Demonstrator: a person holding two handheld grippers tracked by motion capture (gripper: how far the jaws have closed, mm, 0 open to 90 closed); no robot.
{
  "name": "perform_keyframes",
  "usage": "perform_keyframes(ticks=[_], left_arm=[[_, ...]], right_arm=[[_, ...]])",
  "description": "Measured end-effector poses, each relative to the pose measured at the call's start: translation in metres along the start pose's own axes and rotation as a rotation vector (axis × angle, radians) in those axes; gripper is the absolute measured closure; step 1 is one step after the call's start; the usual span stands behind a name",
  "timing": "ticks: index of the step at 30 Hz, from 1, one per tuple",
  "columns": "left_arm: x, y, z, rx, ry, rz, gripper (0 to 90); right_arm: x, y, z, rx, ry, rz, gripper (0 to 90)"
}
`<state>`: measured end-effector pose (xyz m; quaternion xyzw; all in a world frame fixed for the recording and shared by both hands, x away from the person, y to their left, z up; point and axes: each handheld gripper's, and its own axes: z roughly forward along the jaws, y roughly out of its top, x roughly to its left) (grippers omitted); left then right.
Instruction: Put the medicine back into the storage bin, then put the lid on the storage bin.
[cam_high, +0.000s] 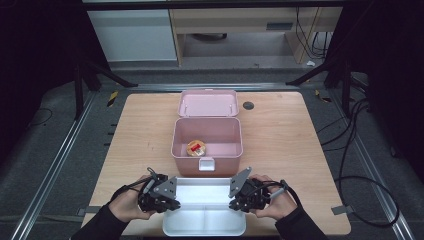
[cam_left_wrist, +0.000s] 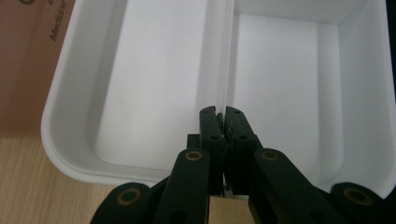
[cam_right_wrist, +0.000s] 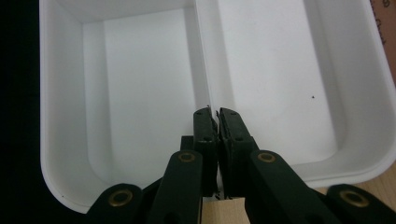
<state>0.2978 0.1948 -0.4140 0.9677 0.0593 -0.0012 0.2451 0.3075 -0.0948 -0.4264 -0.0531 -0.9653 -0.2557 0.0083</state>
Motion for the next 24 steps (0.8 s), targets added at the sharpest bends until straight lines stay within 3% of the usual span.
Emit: perform_keyframes(ticks=[13,24], left_arm=[[0.002,0.025,-0.036,-0.018,0.021,0.044,87.6],[0.030,0.043,-0.069,-0.041,0.065,0.052,87.9]], right_arm=[[0.004,0.011,-0.040,-0.030,-0.023,-0.030,87.7],[-0.027,0.036,-0.082,-0.072,-0.065,-0.059,87.5]])
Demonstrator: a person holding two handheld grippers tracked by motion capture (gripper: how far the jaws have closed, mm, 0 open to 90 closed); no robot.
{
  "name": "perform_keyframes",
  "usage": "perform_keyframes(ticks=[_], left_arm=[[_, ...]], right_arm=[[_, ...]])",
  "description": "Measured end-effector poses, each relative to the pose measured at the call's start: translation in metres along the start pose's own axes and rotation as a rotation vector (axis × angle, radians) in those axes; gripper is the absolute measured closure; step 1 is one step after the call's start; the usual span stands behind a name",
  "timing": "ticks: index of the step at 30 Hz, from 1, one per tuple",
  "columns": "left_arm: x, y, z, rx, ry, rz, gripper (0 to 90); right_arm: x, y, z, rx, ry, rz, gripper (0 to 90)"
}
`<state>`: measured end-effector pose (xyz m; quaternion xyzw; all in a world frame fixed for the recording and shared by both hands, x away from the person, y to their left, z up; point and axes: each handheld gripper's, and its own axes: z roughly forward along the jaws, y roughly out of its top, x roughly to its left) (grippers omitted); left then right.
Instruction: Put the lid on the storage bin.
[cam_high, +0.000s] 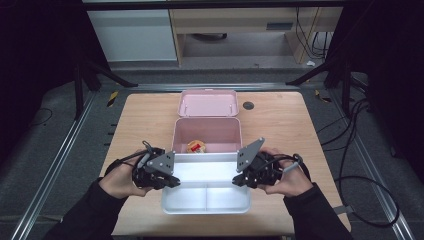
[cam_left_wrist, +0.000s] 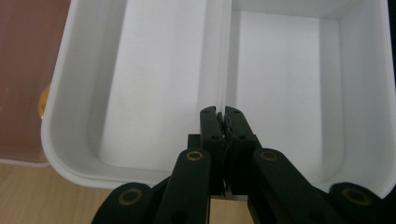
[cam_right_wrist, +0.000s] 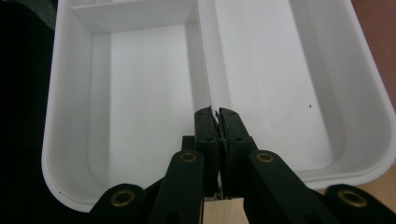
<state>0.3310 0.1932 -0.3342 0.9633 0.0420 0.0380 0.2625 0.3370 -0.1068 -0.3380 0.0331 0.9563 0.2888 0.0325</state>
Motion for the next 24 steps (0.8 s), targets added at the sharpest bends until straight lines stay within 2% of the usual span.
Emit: perform_keyframes(ticks=[3,4,9,19,24], left_arm=[[0.011,0.006,-0.011,0.001,0.019,0.003,87.7],[0.015,0.009,-0.016,0.005,0.031,0.005,87.7],[0.039,0.020,-0.028,0.021,0.054,0.009,87.3],[0.085,0.027,-0.023,0.037,0.050,0.028,87.4],[0.110,0.027,-0.018,0.043,0.034,0.036,87.6]], right_arm=[[-0.013,0.013,-0.012,-0.002,-0.021,-0.022,87.7],[-0.013,0.013,-0.012,-0.002,-0.021,-0.022,87.7],[-0.036,0.024,-0.025,-0.012,-0.052,-0.035,87.7],[-0.076,0.029,-0.027,-0.016,-0.083,-0.054,88.0],[-0.096,0.026,-0.022,-0.023,-0.091,-0.040,87.9]])
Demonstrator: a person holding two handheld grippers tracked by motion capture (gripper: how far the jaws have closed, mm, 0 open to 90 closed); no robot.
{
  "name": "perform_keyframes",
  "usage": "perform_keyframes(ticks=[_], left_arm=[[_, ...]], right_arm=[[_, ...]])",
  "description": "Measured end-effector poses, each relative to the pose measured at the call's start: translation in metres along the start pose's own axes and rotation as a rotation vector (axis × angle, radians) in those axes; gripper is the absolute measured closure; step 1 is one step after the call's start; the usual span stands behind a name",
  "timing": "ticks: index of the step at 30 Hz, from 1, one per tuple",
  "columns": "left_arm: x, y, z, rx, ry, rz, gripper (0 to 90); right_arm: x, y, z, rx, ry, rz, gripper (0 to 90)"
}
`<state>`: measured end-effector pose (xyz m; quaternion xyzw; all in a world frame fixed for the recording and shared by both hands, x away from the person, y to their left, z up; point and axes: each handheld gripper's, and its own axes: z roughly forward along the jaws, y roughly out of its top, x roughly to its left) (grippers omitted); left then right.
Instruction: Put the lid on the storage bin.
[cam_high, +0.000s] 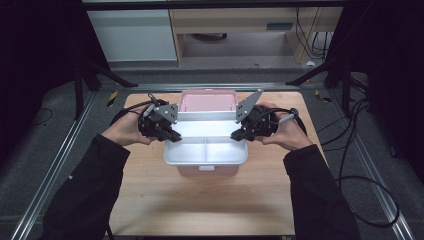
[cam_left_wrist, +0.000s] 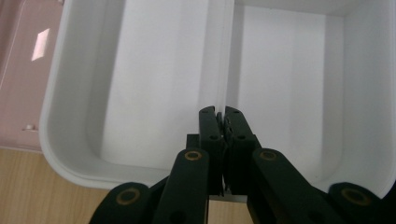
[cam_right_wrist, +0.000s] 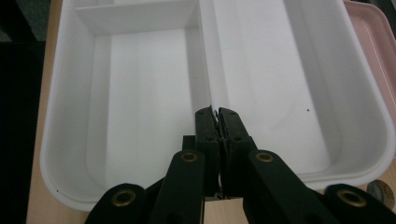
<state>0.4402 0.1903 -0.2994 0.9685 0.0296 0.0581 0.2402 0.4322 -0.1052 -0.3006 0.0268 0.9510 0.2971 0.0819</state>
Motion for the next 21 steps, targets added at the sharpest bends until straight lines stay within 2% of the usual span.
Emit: perform_keyframes(ticks=[6,10,15,21], left_arm=[[0.026,-0.006,0.014,0.015,-0.008,-0.028,87.0],[0.040,-0.010,0.030,0.038,-0.021,-0.047,86.8],[0.049,-0.015,0.045,0.039,-0.037,-0.059,86.6],[0.053,-0.020,0.053,0.042,-0.064,-0.071,86.5]], right_arm=[[-0.024,-0.007,0.018,-0.008,0.003,0.024,87.5],[-0.037,-0.014,0.033,0.000,0.010,0.042,87.1],[-0.048,-0.025,0.049,0.005,0.023,0.074,86.7],[-0.048,-0.028,0.058,0.025,0.038,0.075,86.9]])
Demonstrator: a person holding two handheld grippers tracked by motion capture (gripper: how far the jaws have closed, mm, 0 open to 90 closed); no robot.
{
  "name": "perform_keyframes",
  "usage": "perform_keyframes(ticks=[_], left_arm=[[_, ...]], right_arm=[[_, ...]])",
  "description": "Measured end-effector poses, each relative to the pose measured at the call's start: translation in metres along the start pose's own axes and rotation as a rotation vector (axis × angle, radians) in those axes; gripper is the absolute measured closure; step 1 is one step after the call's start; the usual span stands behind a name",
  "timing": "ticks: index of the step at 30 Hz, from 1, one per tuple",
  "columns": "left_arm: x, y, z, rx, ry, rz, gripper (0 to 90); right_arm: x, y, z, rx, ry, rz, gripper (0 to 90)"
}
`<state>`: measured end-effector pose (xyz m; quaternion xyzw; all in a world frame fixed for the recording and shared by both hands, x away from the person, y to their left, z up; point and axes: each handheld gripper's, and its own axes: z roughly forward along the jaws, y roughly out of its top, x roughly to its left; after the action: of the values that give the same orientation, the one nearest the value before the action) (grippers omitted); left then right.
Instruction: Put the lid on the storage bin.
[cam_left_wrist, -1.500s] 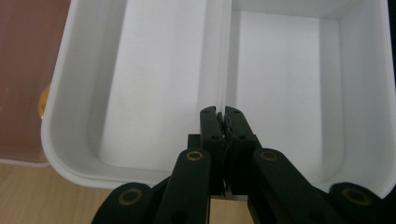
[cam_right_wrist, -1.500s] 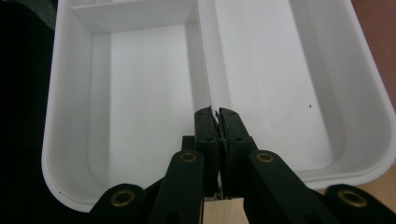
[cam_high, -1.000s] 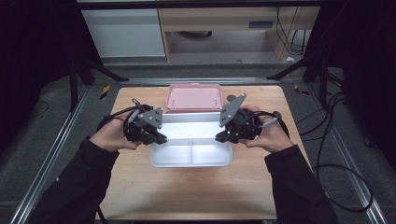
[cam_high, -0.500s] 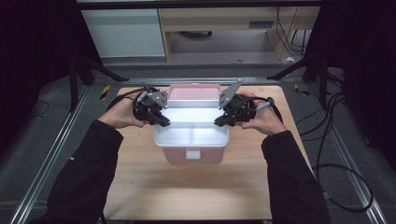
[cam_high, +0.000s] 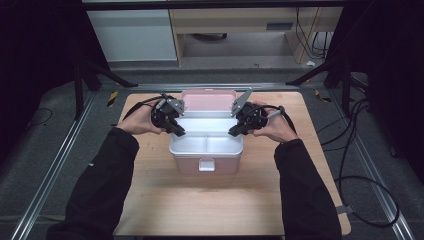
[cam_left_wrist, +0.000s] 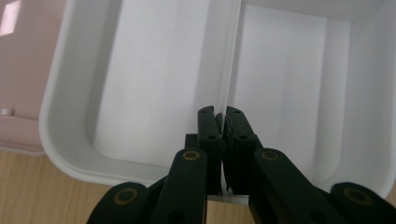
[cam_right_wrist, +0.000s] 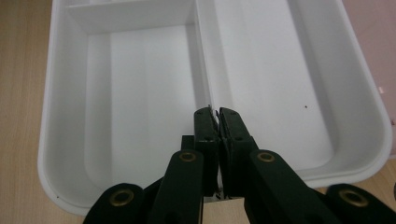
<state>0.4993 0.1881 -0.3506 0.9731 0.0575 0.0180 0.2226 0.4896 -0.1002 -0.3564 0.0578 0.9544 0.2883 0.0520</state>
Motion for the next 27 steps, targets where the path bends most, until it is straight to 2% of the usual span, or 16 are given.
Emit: perform_keyframes(ticks=[2,8,13,17,22,27], left_arm=[[0.000,0.000,0.001,-0.002,0.010,0.003,86.3],[0.000,0.002,0.010,0.044,0.010,0.008,86.1],[0.001,0.000,0.011,0.038,-0.004,-0.002,85.9],[0.000,-0.001,0.018,0.058,-0.008,-0.006,86.2],[0.001,-0.008,0.020,0.018,-0.027,-0.023,86.2],[-0.001,-0.007,0.023,0.032,-0.025,-0.029,86.2]], right_arm=[[0.000,-0.001,0.000,-0.004,-0.006,0.000,87.0],[0.001,-0.003,0.006,0.016,-0.015,-0.001,87.2],[0.001,-0.006,0.010,0.007,-0.009,0.006,87.1],[0.002,-0.006,0.017,0.038,-0.003,0.002,86.8],[0.003,-0.010,0.023,0.037,-0.002,0.013,85.9],[0.003,-0.013,0.025,0.033,-0.006,0.024,84.7]])
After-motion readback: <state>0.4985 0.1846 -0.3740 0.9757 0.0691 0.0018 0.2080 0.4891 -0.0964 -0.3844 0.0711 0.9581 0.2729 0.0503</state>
